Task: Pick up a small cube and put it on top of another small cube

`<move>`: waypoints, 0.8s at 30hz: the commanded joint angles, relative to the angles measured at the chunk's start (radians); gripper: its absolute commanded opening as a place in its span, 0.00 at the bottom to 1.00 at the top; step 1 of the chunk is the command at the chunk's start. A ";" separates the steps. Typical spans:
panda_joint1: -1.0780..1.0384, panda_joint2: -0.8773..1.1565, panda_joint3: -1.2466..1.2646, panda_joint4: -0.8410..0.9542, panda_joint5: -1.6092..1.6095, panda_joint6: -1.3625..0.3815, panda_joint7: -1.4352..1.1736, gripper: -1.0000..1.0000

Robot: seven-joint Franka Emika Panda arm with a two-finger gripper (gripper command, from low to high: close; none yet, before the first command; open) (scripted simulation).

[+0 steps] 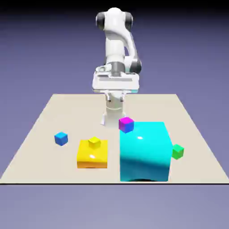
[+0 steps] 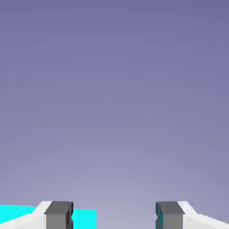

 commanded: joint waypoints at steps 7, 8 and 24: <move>0.222 0.254 0.056 0.149 -0.203 -0.222 -0.145 0.50; 0.254 0.290 0.064 0.170 -0.233 -0.254 -0.166 0.50; 0.743 0.870 0.170 0.513 -0.733 -0.768 -0.485 0.50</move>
